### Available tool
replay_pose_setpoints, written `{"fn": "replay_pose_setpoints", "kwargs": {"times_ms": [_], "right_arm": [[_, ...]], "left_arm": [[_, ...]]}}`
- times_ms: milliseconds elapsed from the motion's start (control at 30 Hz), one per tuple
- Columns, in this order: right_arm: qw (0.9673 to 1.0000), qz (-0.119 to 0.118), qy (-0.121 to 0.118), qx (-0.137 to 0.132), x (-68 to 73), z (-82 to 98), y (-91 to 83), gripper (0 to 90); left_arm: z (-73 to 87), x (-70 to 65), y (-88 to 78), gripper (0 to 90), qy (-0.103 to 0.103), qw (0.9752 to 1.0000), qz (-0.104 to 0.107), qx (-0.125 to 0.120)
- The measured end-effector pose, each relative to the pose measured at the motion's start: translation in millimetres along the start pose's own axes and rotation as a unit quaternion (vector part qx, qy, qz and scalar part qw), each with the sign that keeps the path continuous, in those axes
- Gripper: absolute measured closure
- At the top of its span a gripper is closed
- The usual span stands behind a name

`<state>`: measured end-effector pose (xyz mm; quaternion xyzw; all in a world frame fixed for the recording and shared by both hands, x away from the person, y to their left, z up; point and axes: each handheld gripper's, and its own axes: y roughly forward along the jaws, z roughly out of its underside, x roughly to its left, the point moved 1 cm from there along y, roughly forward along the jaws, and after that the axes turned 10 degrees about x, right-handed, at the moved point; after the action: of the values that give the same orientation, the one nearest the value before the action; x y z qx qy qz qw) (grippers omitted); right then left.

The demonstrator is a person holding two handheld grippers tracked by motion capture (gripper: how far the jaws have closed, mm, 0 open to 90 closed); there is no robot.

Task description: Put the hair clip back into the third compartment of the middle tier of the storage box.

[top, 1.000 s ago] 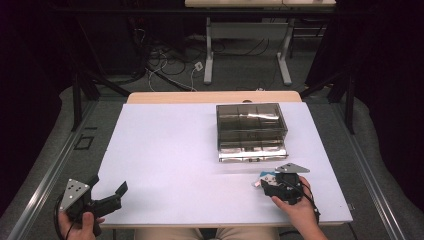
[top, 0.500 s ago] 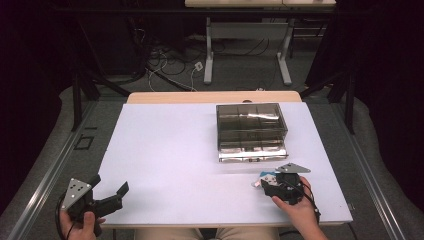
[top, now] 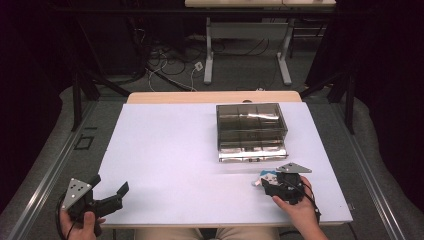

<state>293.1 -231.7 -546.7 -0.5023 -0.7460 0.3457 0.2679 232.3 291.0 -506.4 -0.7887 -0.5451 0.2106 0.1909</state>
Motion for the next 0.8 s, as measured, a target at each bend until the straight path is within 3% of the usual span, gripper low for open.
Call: {"fn": "replay_pose_setpoints", "kwargs": {"times_ms": [800], "right_arm": [[0.9979, 0.006, 0.006, -0.063, -1.6, -9.5, -23.2, 40.2]], "left_arm": [[0.2, -0.4, 0.9, 2.2, -0.004, 1.0000, -0.003, -0.007]]}}
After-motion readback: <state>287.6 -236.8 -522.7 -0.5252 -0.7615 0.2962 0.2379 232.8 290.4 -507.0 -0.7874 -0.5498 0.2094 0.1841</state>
